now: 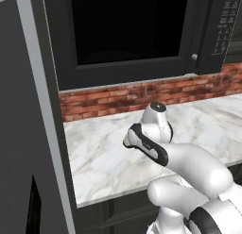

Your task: Place the beer on the top shelf of the fridge to keep it out of children's reach, and place the bell pepper and squash on lower shelves for easy access.

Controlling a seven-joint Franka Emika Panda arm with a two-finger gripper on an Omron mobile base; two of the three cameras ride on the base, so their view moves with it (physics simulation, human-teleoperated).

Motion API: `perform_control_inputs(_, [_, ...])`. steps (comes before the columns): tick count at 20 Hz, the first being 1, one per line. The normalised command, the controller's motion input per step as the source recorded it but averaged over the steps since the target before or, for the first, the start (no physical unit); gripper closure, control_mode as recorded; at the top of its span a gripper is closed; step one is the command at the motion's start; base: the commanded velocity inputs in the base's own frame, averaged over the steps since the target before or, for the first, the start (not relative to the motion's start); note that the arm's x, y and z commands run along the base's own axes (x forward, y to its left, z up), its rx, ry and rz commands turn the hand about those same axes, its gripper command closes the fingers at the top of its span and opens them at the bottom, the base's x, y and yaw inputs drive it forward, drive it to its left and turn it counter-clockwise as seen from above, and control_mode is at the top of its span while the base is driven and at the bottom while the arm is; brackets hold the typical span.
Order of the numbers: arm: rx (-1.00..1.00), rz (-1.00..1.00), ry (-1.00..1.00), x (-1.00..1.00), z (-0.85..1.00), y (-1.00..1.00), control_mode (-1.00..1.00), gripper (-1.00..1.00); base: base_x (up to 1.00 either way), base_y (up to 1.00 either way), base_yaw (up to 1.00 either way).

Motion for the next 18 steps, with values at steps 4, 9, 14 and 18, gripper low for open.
perform_control_inputs(4, [0.0, 0.0, 0.0, 0.39, -0.41, 0.0, -1.0, -1.0, 0.0, 0.0, 0.0])
perform_control_inputs(9, [0.0, 0.0, 0.0, 0.36, -0.31, 0.01, -1.0, -1.0, 0.0, 0.0, 0.0])
perform_control_inputs(14, [0.0, 0.0, 0.0, 0.25, -0.16, 0.06, -1.0, -1.0, 0.0, 0.0, 0.0])
perform_control_inputs(18, [0.0, 0.0, 0.02, 0.18, -0.11, 0.1, -1.0, -1.0, 0.0, 0.0, 0.0])
